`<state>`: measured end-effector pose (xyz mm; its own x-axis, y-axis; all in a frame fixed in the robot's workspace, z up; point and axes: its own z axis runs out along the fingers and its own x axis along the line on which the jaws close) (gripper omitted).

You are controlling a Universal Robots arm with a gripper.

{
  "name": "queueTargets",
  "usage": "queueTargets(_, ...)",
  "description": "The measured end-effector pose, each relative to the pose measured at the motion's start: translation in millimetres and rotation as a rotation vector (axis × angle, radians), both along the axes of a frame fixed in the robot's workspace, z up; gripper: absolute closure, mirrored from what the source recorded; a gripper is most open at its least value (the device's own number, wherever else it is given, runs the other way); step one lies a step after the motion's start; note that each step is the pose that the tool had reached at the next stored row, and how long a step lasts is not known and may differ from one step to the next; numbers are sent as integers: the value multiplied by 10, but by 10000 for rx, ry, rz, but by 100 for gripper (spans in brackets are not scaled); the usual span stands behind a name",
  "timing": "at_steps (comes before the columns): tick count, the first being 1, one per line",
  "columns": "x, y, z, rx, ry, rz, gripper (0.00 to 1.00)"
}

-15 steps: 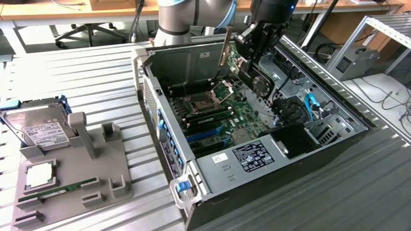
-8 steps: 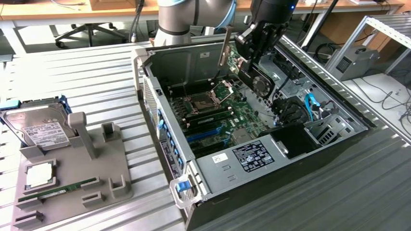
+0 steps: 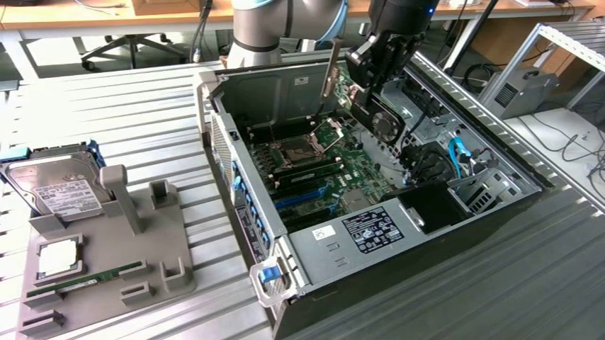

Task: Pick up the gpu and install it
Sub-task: 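Insert the gpu into the slot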

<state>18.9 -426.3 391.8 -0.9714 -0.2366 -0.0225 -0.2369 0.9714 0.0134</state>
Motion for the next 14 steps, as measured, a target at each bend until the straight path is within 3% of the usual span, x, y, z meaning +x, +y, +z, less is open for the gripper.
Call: queueTargets(14, 0, 0, 0, 0, 0, 231, 74)
